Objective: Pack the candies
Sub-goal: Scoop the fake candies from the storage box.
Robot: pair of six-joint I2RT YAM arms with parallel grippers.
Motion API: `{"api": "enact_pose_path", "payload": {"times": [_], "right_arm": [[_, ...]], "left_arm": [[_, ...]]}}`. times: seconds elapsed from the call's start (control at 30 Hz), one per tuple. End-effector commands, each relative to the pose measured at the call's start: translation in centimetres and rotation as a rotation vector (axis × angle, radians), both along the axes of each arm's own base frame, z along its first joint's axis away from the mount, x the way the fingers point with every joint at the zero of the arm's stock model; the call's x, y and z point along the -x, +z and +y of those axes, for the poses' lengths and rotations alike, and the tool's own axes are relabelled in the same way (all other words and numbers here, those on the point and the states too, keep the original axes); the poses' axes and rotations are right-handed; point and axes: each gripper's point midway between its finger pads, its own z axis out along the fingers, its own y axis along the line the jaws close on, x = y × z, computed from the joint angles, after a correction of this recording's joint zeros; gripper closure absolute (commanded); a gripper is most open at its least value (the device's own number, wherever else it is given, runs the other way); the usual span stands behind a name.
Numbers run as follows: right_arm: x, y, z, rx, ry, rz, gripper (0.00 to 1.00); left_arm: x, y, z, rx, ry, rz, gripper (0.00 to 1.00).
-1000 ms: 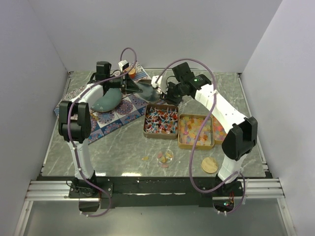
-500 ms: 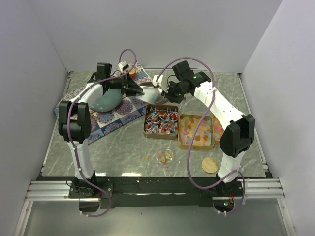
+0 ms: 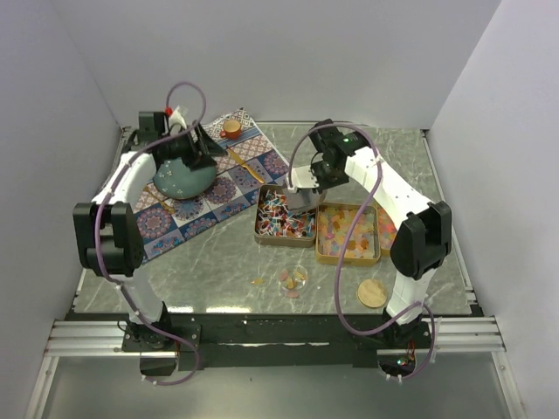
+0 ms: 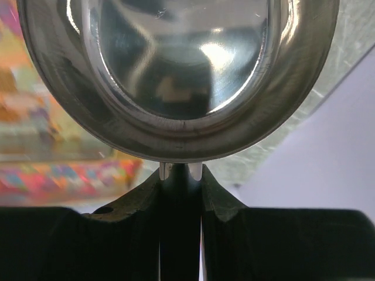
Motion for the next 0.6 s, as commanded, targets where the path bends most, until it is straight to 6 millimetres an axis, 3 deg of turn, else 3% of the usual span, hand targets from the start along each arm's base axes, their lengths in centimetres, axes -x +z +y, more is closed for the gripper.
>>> {"api": "enact_pose_path", "payload": {"times": [0.0,0.2,0.37,0.57], "right_arm": [[-1.7,3.0,-1.3,0.16,0.158,-0.093,1.0],[-3.0,2.8,-1.2,0.312,0.253,-0.128,1.0],[-3.7,2.0,0.3,0.405,0.304,-0.165,1.0],[-4.7,0.7,2.1,0.482,0.302,-0.19,1.0]], "left_arm": [[3.6,-4.3,-0.3,-0.016,0.026,0.148,0.31],[5.3,-6.9,0.1,-0.031,0.063,0.206,0.32],[6.2,-7.0,-0.4,0.003,0.074,0.204,0.32],[8.8,-7.6,-0.9,0.048,0.073,0.212,0.33]]}}
